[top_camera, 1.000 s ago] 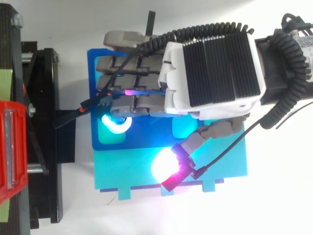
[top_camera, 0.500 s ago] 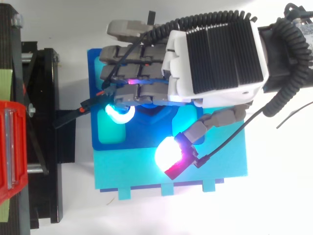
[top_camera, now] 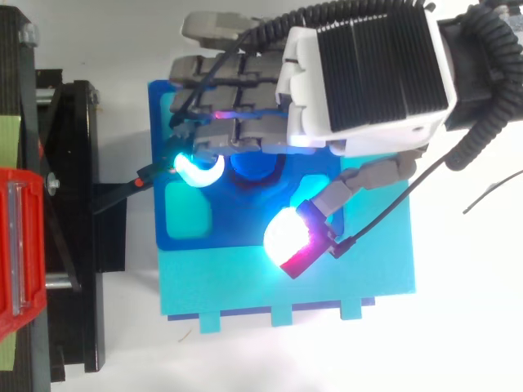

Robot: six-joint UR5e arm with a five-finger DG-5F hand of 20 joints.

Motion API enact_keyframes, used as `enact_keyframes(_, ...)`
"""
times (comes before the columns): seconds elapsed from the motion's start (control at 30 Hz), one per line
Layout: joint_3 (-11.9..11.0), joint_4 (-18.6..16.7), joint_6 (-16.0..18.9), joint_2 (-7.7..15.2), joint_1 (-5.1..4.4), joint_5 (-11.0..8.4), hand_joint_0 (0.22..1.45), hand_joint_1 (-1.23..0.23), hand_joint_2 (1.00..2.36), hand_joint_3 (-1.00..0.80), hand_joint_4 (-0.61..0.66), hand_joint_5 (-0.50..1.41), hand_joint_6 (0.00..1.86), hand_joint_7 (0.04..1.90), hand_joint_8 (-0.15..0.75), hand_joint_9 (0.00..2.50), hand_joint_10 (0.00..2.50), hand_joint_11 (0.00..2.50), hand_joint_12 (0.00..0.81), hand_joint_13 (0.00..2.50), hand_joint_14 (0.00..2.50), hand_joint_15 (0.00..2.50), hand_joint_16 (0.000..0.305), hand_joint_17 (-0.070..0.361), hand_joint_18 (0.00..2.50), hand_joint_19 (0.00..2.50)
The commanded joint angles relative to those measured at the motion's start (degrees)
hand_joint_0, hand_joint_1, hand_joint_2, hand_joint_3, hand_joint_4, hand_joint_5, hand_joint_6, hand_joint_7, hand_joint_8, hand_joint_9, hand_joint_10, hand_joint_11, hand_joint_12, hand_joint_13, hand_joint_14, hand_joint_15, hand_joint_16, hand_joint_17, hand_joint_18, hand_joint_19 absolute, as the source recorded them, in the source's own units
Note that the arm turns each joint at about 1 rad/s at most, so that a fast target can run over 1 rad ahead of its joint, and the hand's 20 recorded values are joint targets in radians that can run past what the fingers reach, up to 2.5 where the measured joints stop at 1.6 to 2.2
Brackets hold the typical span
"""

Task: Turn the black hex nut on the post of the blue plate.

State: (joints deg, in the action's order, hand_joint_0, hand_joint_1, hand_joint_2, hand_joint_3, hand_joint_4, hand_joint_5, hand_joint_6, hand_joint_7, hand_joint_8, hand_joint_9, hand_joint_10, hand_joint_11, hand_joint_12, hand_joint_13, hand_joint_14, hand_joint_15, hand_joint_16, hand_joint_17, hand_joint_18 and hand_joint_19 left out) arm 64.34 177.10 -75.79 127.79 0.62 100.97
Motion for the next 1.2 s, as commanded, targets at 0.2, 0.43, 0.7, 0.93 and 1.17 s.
enact_keyframes(0.2,0.0,-0.4,-0.5,0.0,1.31,1.51,0.48,-0.47,1.00,-0.50,0.30,-0.16,0.50,0.93,0.285,0.40,0.00,0.02,0.380,0.07,0.00,0.00,0.058,0.130,0.00,0.03)
enact_keyframes(0.43,0.0,-0.4,-0.5,0.0,2.37,3.18,0.48,-0.47,1.00,-0.50,0.29,-0.16,0.50,0.93,0.284,0.40,0.00,0.01,0.380,0.07,0.00,0.00,0.058,0.130,0.00,0.03)
enact_keyframes(0.7,0.0,-0.4,-0.5,0.0,3.86,5.38,0.48,-0.47,1.00,-0.50,0.30,-0.16,0.50,0.93,0.285,0.40,0.00,0.02,0.380,0.07,0.00,0.00,0.058,0.130,0.00,0.03)
enact_keyframes(0.93,-0.1,-0.4,-0.3,0.0,4.47,6.26,0.48,-0.47,1.00,-0.50,0.29,-0.16,0.50,0.93,0.285,0.40,0.00,0.02,0.381,0.07,0.00,0.00,0.058,0.130,0.00,0.03)
enact_keyframes(1.17,-1.4,-0.1,0.1,0.0,4.04,6.17,0.48,-0.47,1.00,-0.50,0.29,-0.16,0.50,0.93,0.284,0.40,0.00,0.01,0.380,0.07,0.00,0.00,0.057,0.129,0.00,0.03)
